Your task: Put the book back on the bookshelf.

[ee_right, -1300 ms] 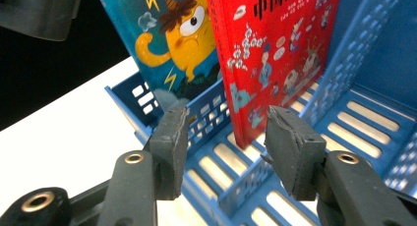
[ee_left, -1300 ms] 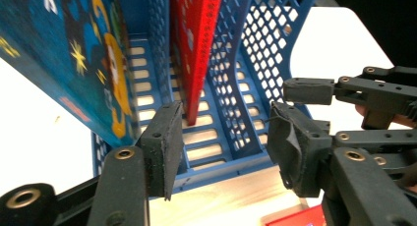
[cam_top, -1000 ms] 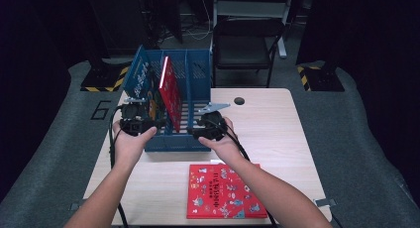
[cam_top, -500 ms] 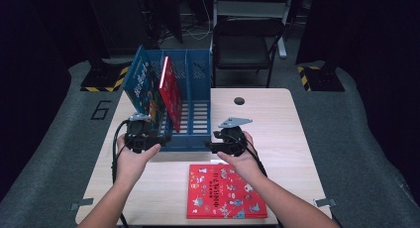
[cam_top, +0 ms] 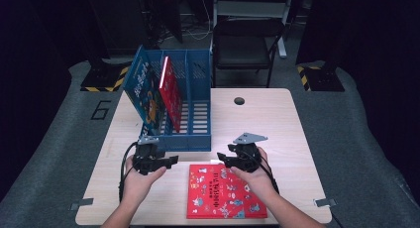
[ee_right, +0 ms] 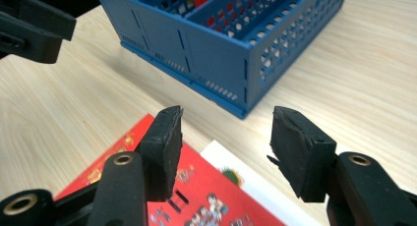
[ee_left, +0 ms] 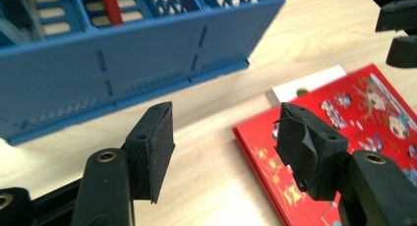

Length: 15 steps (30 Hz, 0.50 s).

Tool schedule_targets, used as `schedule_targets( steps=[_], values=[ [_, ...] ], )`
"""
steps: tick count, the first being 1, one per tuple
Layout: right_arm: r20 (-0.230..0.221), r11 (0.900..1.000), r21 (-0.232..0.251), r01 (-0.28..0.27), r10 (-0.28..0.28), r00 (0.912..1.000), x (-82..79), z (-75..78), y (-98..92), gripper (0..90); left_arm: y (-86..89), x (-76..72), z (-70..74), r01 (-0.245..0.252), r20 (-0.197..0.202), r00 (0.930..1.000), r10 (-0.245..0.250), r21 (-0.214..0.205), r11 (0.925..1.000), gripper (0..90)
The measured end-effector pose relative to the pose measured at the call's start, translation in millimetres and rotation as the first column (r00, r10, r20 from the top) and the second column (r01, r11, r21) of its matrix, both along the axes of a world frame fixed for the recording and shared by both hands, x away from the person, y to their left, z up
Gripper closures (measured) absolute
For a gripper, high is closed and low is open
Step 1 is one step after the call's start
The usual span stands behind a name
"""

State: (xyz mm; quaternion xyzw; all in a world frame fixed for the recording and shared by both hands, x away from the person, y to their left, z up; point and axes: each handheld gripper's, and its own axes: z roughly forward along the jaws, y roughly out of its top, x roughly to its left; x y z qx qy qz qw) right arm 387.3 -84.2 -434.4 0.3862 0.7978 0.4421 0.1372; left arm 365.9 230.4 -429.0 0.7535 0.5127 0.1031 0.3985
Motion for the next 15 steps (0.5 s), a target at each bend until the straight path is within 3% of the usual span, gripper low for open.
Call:
schedule_targets(
  steps=[4,7,10,15],
  values=[
    [-0.009,0.9998,0.011,0.015,-0.015,0.9999,-9.8,-6.5,-6.2,45.5,-3.9,-7.0,-6.5,0.014,0.005,0.9999,-0.014,-0.008,0.9999,38.6],
    [-0.005,0.9998,0.002,0.022,-0.022,0.9997,-20.6,-9.5,-11.8,45.4,-7.0,-12.7,-11.8,0.056,-0.002,0.9984,-0.056,-0.022,0.9982,38.2],
    [0.009,0.9987,-0.034,0.039,-0.039,0.9992,-39.6,-14.7,-23.3,45.0,-12.2,-17.2,-18.9,0.086,-0.004,0.9963,-0.086,-0.035,0.9957,36.8],
    [0.008,0.9972,-0.042,0.062,-0.062,0.9981,-53.5,-21.7,-36.7,44.7,-20.3,-20.2,-28.7,0.108,-0.001,0.9942,-0.108,0.006,0.9942,35.3]
  ],
)
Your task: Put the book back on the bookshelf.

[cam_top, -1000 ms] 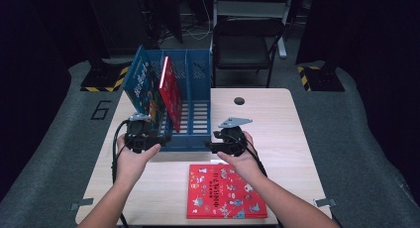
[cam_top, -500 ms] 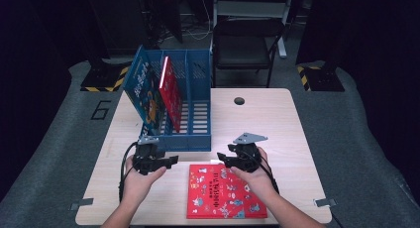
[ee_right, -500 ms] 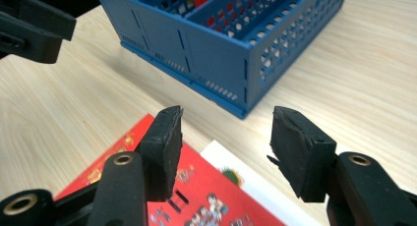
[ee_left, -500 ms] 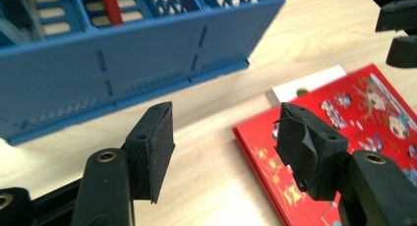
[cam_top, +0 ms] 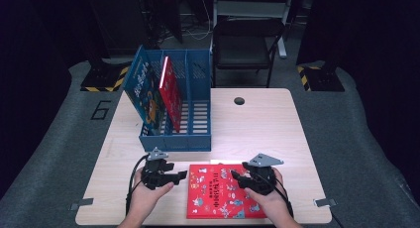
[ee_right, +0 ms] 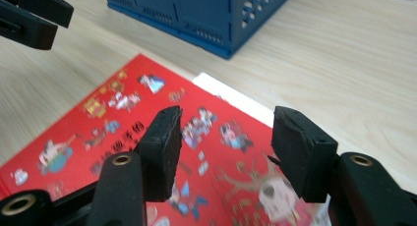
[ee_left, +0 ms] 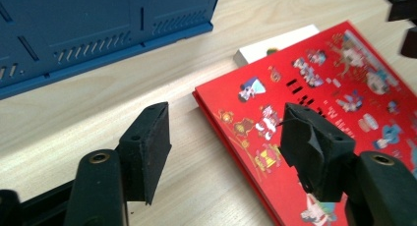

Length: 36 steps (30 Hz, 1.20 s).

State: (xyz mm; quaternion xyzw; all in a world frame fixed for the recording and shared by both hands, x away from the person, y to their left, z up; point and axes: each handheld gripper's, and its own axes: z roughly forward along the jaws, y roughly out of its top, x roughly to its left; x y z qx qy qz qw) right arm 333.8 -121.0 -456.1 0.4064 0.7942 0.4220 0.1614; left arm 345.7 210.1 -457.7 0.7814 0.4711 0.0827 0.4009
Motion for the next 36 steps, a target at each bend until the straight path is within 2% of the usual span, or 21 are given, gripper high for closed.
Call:
schedule_targets(
  steps=[4,7,11,14,18,19,21,22,24,25,26,27,29,30,31,32,33,34,36],
  values=[
    [-0.008,0.9998,-0.012,0.015,-0.015,0.9999,-6.1,-9.9,-9.7,44.3,-8.2,-2.1,-6.5,0.050,-0.001,0.9987,-0.050,0.019,0.9985,34.2],
    [-0.027,0.9995,-0.011,0.029,-0.029,0.9992,-6.1,-21.6,-15.1,44.2,-17.5,-3.8,-13.1,0.106,0.001,0.9944,-0.106,0.043,0.9935,34.2],
    [-0.028,0.9993,-0.021,0.032,-0.033,0.9991,-6.4,-26.7,-17.5,44.2,-30.5,-6.2,-20.8,0.170,0.025,0.9846,-0.173,0.086,0.9816,34.2],
    [-0.012,0.9988,-0.046,0.015,-0.016,0.9998,-5.8,-28.7,-19.1,44.2,-36.5,-8.0,-24.2,0.189,0.058,0.9789,-0.196,0.109,0.9759,32.8],
    [-0.010,0.9971,-0.076,-0.001,0.001,1.0000,-6.3,-33.5,-17.9,44.2,-44.6,-9.4,-29.3,0.224,0.056,0.9707,-0.234,0.147,0.9636,32.2],
    [-0.002,0.9964,-0.085,-0.002,0.002,1.0000,-6.6,-35.0,-17.3,44.2,-45.9,-9.6,-30.3,0.240,0.044,0.9672,-0.250,0.166,0.9565,31.9],
    [-0.005,0.9946,-0.103,-0.009,0.008,1.0000,-7.7,-37.3,-16.3,44.2,-49.8,-9.4,-33.6,0.250,0.028,0.9657,-0.258,0.172,0.9530,31.3],
    [-0.009,0.9938,-0.111,-0.011,0.010,0.9999,-8.1,-38.0,-16.3,44.2,-52.1,-9.5,-34.0,0.249,0.038,0.9649,-0.260,0.179,0.9518,30.5],
    [-0.011,0.9932,-0.115,-0.015,0.014,0.9998,-7.8,-40.1,-16.2,44.1,-56.3,-8.4,-34.0,0.265,0.033,0.9606,-0.276,0.191,0.9451,29.8],
    [-0.016,0.9920,-0.125,-0.018,0.016,0.9997,-7.7,-41.3,-16.6,44.0,-57.8,-8.3,-34.2,0.262,0.032,0.9613,-0.273,0.197,0.9446,27.1],
    [-0.023,0.9923,-0.123,-0.014,0.011,0.9997,-7.9,-42.3,-16.0,43.9,-60.2,-8.6,-35.1,0.264,0.042,0.9595,-0.278,0.206,0.9421,25.2],
    [-0.013,0.9917,-0.128,-0.015,0.014,0.9998,-7.7,-43.7,-16.6,43.3,-62.5,-10.2,-36.5,0.260,0.052,0.9596,-0.276,0.212,0.9420,23.5],
    [-0.010,0.9909,-0.133,-0.020,0.019,0.9998,-8.5,-44.1,-16.0,42.0,-65.7,-12.7,-38.3,0.255,0.080,0.9563,-0.281,0.243,0.9358,22.0],
    [-0.003,0.9907,-0.134,-0.024,0.023,0.9997,-8.7,-44.4,-15.9,41.3,-68.6,-15.0,-40.1,0.249,0.088,0.9569,-0.277,0.244,0.9375,20.5],
    [-0.010,0.9904,-0.137,-0.019,0.018,0.9998,-9.8,-44.4,-15.3,40.3,-69.3,-15.6,-40.7,0.257,0.093,0.9531,-0.288,0.258,0.9316,18.7],
    [-0.007,0.9906,-0.135,-0.023,0.022,0.9997,-10.8,-45.2,-15.5,38.1,-70.2,-16.4,-41.1,0.255,0.094,0.9531,-0.288,0.261,0.9309,14.6],
    [-0.007,0.9906,-0.135,-0.023,0.022,0.9997,-10.8,-45.2,-15.5,38.1,-71.4,-17.0,-42.5,0.251,0.098,0.9537,-0.284,0.258,0.9329,14.6],
    [0.001,0.9903,-0.137,-0.023,0.024,0.9997,-11.5,-45.4,-15.9,37.8,-71.9,-16.5,-42.9,0.254,0.103,0.9519,-0.289,0.262,0.9311,13.2],
    [-0.013,0.9899,-0.141,-0.012,0.010,0.9999,-16.2,-44.8,-17.0,36.2,-71.8,-16.2,-42.6,0.267,0.092,0.9500,-0.299,0.260,0.9280,11.4]
  ],
)
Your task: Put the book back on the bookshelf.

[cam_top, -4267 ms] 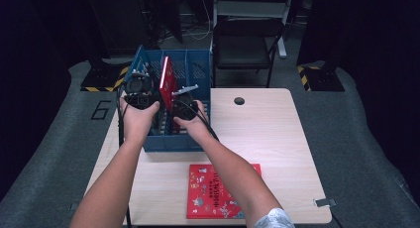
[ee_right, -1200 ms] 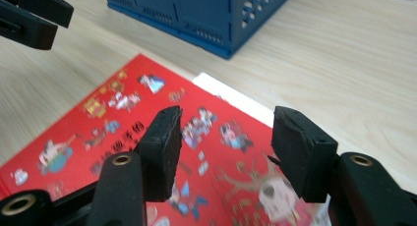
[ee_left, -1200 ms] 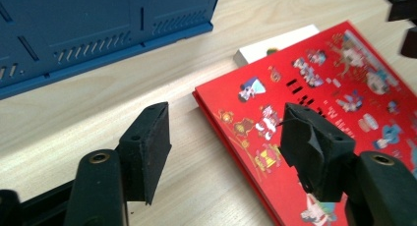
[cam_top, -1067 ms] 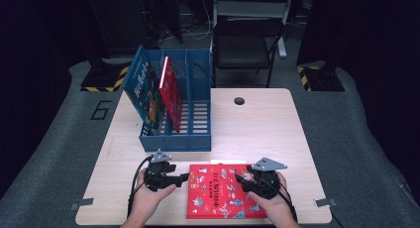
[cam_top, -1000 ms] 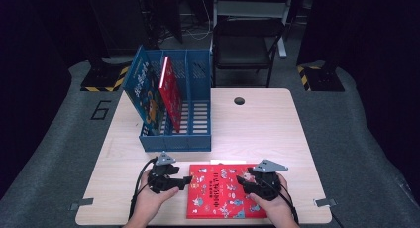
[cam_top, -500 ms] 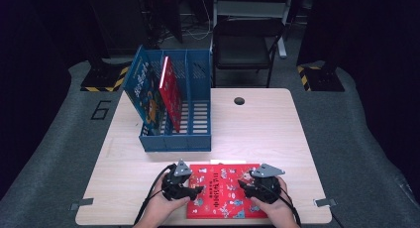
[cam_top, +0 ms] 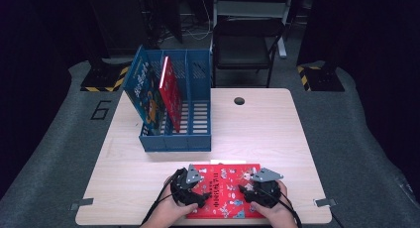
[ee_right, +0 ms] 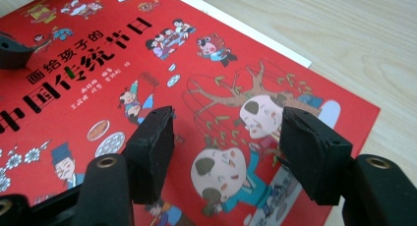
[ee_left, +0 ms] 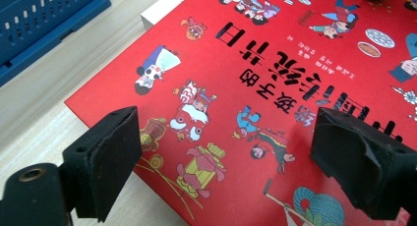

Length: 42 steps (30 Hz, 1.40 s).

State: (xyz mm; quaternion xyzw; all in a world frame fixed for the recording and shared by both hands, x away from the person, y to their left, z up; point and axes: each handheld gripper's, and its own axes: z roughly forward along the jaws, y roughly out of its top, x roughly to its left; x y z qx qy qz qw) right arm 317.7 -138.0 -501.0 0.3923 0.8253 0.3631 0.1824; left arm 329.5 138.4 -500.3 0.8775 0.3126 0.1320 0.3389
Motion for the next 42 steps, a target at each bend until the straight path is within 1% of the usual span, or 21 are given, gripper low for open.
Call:
schedule_targets(
  steps=[4,7,8,11,12,13,14,16,21,23,25,27,28,29,30,32,33,36,38,40,42],
  values=[
    [-0.007,0.9999,-0.012,0.000,0.000,1.0000,-2.7,0.4,-2.1,32.5,-1.0,-1.1,-1.1,0.006,0.001,1.0000,-0.006,-0.008,1.0000,9.5],
    [-0.034,0.9995,-0.033,0.001,-0.002,0.9994,-8.5,2.6,-8.9,30.6,-1.4,-0.8,-1.7,0.014,0.005,0.9999,-0.014,-0.005,0.9999,7.3],
    [-0.053,0.9991,-0.042,0.007,-0.009,0.9986,-12.1,4.2,-14.2,30.6,-1.2,-0.7,-1.6,0.018,0.004,0.9998,-0.018,-0.005,0.9998,7.3],
    [-0.060,0.9989,-0.046,0.007,-0.009,0.9982,-15.6,4.5,-19.3,30.7,0.5,-0.1,-1.5,0.028,-0.001,0.9996,-0.028,-0.007,0.9996,7.4],
    [-0.058,0.9990,-0.043,0.015,-0.017,0.9982,-17.7,4.2,-21.5,30.6,1.0,-0.4,-2.3,0.021,0.007,0.9997,-0.021,-0.016,0.9996,7.8],
    [-0.092,0.9992,-0.015,0.036,-0.037,0.9951,-18.3,3.9,-25.1,30.5,0.9,-0.7,-2.4,0.020,0.005,0.9998,-0.019,-0.019,0.9996,8.2],
    [-0.092,0.9992,-0.015,0.036,-0.037,0.9951,-18.3,3.9,-25.1,30.5,0.9,-0.7,-2.4,0.020,0.005,0.9998,-0.019,-0.019,0.9996,8.2],
    [-0.120,0.9991,0.001,0.043,-0.042,0.9919,-15.5,3.4,-27.4,29.3,1.2,-0.1,-1.7,0.025,-0.003,0.9997,-0.025,-0.010,0.9996,8.2],
    [-0.123,0.9989,0.032,0.035,-0.030,0.9920,-12.2,0.5,-32.5,28.7,0.2,-1.0,-3.7,0.005,0.017,0.9998,-0.004,-0.026,0.9996,8.2],
    [-0.123,0.9977,0.048,0.047,-0.041,0.9915,-12.5,-0.1,-32.3,28.4,0.6,-1.2,-5.0,0.004,0.022,0.9998,-0.003,-0.037,0.9993,8.0],
    [-0.117,0.9983,0.044,0.038,-0.033,0.9925,-11.9,-0.2,-32.6,28.3,1.4,-0.5,-4.7,0.015,0.017,0.9997,-0.015,-0.033,0.9993,8.1],
    [-0.123,0.9976,0.049,0.049,-0.043,0.9914,-12.4,-0.1,-32.4,28.3,1.9,-0.3,-4.7,0.024,0.016,0.9996,-0.024,-0.033,0.9992,8.1],
    [-0.122,0.9979,0.048,0.043,-0.037,0.9918,-12.0,-0.2,-33.1,28.4,2.7,-0.1,-4.0,0.030,0.017,0.9994,-0.030,-0.022,0.9993,8.1],
    [-0.122,0.9980,0.047,0.041,-0.035,0.9919,-12.1,-0.3,-33.5,28.4,2.6,-0.4,-4.8,0.023,0.024,0.9995,-0.023,-0.032,0.9992,8.3],
    [-0.124,0.9978,0.049,0.044,-0.038,0.9916,-12.2,-0.3,-33.2,28.4,2.9,-0.5,-4.6,0.020,0.024,0.9995,-0.020,-0.032,0.9993,9.1],
    [-0.127,0.9977,0.050,0.046,-0.040,0.9912,-12.1,-0.3,-33.3,28.4,4.1,-0.1,-3.3,0.005,0.027,0.9996,-0.004,-0.037,0.9993,15.9],
    [-0.127,0.9976,0.050,0.047,-0.040,0.9911,-12.1,-0.4,-33.3,28.4,5.2,0.5,-2.2,0.002,0.027,0.9996,-0.001,-0.034,0.9994,15.9],
    [-0.129,0.9977,0.050,0.046,-0.039,0.9909,-11.9,-0.4,-33.2,28.2,7.7,1.6,1.0,-0.003,-0.009,1.0000,0.003,-0.043,0.9991,18.1],
    [-0.132,0.9978,0.050,0.042,-0.035,0.9906,-11.6,-0.5,-33.6,27.8,10.9,1.7,3.8,-0.008,-0.022,0.9997,0.007,-0.048,0.9988,24.1],
    [-0.140,0.9982,0.045,0.039,-0.032,0.9896,-11.5,-0.1,-33.8,27.6,16.3,2.1,6.5,-0.005,-0.061,0.9981,0.001,-0.066,0.9978,28.4],
    [-0.143,0.9982,0.045,0.039,-0.032,0.9892,-11.3,0.0,-33.6,27.6,23.8,1.9,9.0,-0.022,-0.081,0.9966,0.017,-0.067,0.9975,34.8]
  ],
)
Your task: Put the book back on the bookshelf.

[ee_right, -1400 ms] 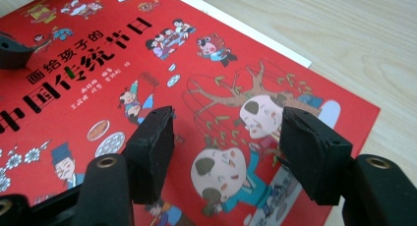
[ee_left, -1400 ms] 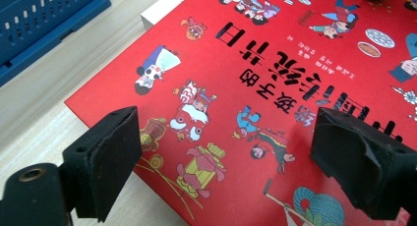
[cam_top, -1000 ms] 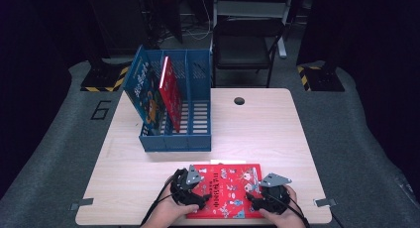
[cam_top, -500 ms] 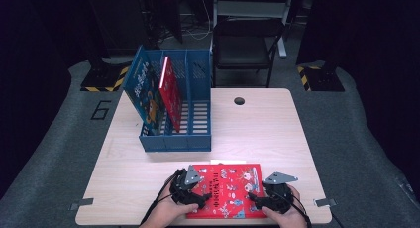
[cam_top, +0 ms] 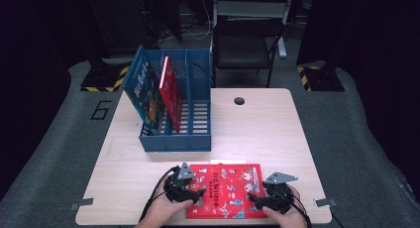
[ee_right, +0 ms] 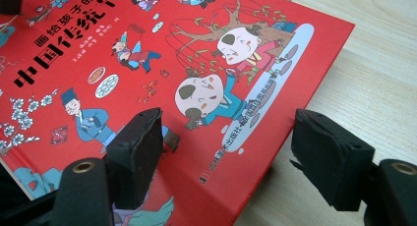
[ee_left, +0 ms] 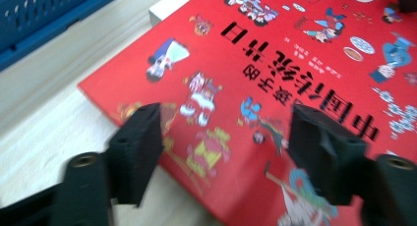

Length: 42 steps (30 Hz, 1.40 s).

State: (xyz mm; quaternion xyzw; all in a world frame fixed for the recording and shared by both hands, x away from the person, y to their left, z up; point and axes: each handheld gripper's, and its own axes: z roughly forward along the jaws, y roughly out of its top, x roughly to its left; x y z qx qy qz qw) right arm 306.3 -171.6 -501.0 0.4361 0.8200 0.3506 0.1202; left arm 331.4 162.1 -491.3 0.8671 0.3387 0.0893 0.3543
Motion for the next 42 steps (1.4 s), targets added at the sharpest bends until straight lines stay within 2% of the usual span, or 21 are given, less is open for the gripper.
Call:
schedule_targets(
  steps=[2,6,10,12,17,19,23,25,30,32,35,37,40,42],
  values=[
    [-0.001,1.0000,-0.002,-0.001,0.001,1.0000,0.2,0.1,0.2,27.5,7.2,-0.4,0.1,-0.010,-0.029,0.9995,0.010,-0.004,0.9999,33.7],
    [-0.005,1.0000,-0.004,-0.004,0.004,1.0000,0.8,0.3,0.3,27.3,18.0,-1.4,-1.4,-0.032,-0.052,0.9982,0.031,-0.018,0.9993,31.1],
    [-0.001,1.0000,-0.004,-0.004,0.004,1.0000,1.3,0.5,0.6,26.8,18.9,-0.4,-7.8,-0.031,-0.106,0.9940,0.028,-0.027,0.9991,28.7],
    [-0.004,1.0000,-0.006,-0.006,0.006,1.0000,2.0,0.6,1.4,26.2,17.8,-1.0,-10.1,-0.034,-0.116,0.9928,0.030,-0.035,0.9988,28.1],
    [-0.005,0.9999,-0.010,-0.008,0.007,1.0000,3.1,0.6,2.2,25.1,17.4,-1.4,-13.3,-0.018,-0.101,0.9948,0.012,-0.052,0.9985,25.5],
    [-0.007,1.0000,-0.008,-0.004,0.004,1.0000,3.4,0.7,2.9,24.9,16.3,-2.0,-16.4,-0.023,-0.115,0.9933,0.014,-0.078,0.9967,23.0],
    [-0.006,0.9998,-0.016,-0.009,0.009,0.9999,3.9,1.0,2.8,24.8,13.6,-2.8,-18.0,-0.004,-0.120,0.9928,-0.007,-0.094,0.9956,22.7],
    [0.006,0.9998,-0.018,-0.008,0.008,0.9999,3.5,1.0,4.2,24.7,11.2,-4.0,-17.7,-0.009,-0.119,0.9929,-0.001,-0.083,0.9965,21.3],
    [0.021,0.9994,-0.028,-0.019,0.020,0.9996,3.9,1.0,4.0,24.8,11.8,-3.7,-17.2,-0.032,-0.132,0.9910,0.020,-0.096,0.9948,23.6],
    [0.004,0.9998,-0.020,-0.005,0.005,1.0000,4.1,1.6,3.4,27.4,12.4,-4.0,-16.5,-0.040,-0.134,0.9906,0.026,-0.099,0.9943,26.2],
    [-0.007,0.9999,-0.014,0.001,-0.001,1.0000,4.6,2.1,3.0,27.9,11.5,-5.2,-14.9,-0.032,-0.124,0.9920,0.023,-0.074,0.9968,25.8],
    [-0.013,0.9998,-0.019,-0.001,0.001,0.9999,5.6,2.4,2.1,28.1,11.1,-5.7,-15.7,-0.043,-0.134,0.9905,0.031,-0.090,0.9951,25.7],
    [-0.014,0.9999,-0.010,-0.007,0.007,0.9999,6.7,1.8,0.5,28.0,11.7,-6.1,-16.2,-0.042,-0.131,0.9909,0.030,-0.090,0.9951,25.8],
    [-0.033,1.0000,0.001,0.002,-0.001,0.9994,7.0,1.6,-0.5,27.8,11.8,-6.3,-16.4,-0.040,-0.135,0.9904,0.028,-0.090,0.9952,25.7]
  ],
)
